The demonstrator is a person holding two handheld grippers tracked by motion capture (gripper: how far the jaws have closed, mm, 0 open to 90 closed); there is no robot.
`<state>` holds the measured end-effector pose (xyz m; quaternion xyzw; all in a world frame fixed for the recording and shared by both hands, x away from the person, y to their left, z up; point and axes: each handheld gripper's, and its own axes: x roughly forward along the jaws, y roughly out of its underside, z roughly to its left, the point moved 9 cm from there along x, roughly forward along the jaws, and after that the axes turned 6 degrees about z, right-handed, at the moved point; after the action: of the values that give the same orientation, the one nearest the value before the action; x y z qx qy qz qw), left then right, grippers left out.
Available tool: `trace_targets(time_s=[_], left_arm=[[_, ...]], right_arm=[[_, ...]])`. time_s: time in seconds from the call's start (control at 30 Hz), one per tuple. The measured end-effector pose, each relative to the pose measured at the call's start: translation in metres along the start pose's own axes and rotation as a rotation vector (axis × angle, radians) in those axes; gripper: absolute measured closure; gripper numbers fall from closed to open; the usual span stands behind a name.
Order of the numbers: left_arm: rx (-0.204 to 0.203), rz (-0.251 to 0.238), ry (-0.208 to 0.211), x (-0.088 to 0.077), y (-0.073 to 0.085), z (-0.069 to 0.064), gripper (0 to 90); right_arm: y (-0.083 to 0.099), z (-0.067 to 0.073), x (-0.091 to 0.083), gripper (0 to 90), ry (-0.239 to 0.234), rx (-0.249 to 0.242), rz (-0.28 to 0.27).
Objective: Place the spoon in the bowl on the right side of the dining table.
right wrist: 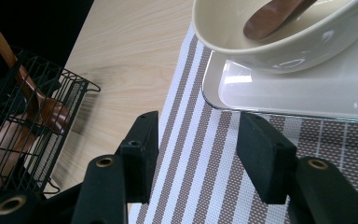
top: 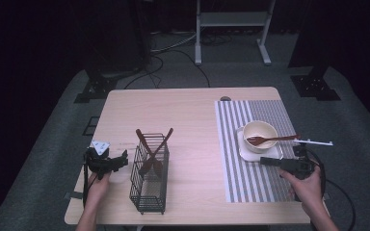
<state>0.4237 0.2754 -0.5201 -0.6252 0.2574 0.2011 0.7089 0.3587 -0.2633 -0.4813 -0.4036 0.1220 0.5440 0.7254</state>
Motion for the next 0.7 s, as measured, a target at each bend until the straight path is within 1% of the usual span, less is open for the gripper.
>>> trace_targets(time_s=[0.33, 0.7], left_arm=[[-0.003, -0.002, 0.0, 0.0, 0.0, 0.0, 0.0], [-0.002, -0.002, 0.001, 0.0, 0.0, 0.0, 0.0]], right_arm=[[0.007, 0.006, 0.005, 46.5, -0.018, -0.005, 0.014], [0.014, 0.013, 0.009, 45.8, -0.029, -0.026, 0.026]])
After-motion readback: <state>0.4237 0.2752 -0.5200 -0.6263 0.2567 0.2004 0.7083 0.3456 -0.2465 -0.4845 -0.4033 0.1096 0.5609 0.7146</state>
